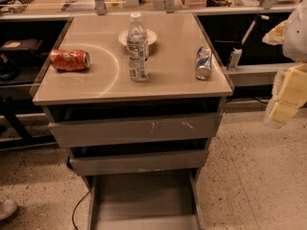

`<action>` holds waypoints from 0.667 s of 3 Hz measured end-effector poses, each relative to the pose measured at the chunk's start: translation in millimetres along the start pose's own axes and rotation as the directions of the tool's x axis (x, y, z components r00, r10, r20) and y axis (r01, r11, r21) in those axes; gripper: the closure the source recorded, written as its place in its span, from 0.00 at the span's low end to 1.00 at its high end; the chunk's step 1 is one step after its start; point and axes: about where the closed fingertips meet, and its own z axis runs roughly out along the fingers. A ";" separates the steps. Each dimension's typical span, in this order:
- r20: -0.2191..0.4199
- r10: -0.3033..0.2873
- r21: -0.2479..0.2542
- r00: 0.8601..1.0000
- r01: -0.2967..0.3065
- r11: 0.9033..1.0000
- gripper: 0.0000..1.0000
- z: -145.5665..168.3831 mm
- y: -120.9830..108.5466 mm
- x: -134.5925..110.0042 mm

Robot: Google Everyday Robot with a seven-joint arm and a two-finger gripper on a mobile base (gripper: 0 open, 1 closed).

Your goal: Close bottom drawer

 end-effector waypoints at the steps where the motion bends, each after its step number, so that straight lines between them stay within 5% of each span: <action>1: 0.000 0.000 0.000 1.000 0.000 1.000 0.00 0.0 0.0 0.0; 2: 0.000 0.000 0.000 1.000 0.000 1.000 0.19 0.0 0.0 0.0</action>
Offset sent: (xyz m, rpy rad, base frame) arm 0.0000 0.0000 0.0000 0.0000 0.0000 0.0000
